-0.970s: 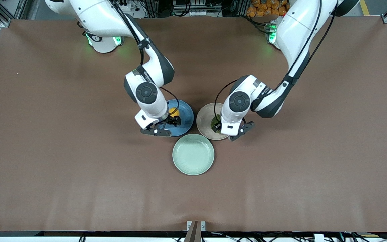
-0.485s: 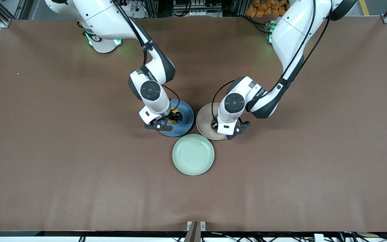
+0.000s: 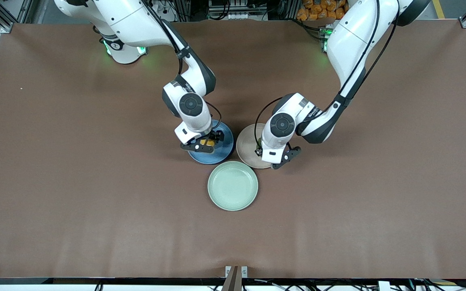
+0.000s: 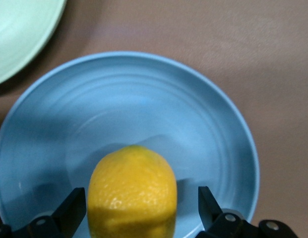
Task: Pick lemon and lettuce from blue and beige plates
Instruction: 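Close the right gripper on the lemon while the left gripper grasps the lettuce, then lift the lemon with the right gripper while the left gripper carries the lettuce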
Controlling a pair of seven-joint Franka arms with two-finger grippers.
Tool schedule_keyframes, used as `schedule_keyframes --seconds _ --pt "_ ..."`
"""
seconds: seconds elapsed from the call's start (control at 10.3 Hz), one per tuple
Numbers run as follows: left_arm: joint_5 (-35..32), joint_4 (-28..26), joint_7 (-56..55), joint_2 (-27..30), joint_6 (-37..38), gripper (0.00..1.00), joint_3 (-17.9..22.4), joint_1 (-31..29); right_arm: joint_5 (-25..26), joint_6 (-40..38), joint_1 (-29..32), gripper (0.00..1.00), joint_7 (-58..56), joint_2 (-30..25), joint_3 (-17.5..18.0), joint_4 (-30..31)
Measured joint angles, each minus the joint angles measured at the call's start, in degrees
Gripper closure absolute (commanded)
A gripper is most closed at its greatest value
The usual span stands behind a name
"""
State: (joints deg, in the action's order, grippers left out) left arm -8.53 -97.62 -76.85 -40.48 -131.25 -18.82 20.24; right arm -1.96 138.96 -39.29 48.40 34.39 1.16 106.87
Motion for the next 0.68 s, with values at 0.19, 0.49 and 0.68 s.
schedule_keyframes --seconds 0.19,0.49,0.68 --pt "0.00 1.02 -1.01 0.20 0.05 1.00 -0.02 -0.01 0.72 0.51 -0.02 0.21 0.79 0.63 0.09 0.05" --pt "0.00 1.97 -1.18 3.30 3.02 1.00 0.09 -0.38 0.82 0.78 -0.02 0.36 0.90 0.63 0.05 0.02" --pt "0.00 2.21 0.96 7.65 6.43 1.00 0.37 -2.19 0.84 0.87 -0.02 0.46 1.03 0.63 0.04 -0.10"
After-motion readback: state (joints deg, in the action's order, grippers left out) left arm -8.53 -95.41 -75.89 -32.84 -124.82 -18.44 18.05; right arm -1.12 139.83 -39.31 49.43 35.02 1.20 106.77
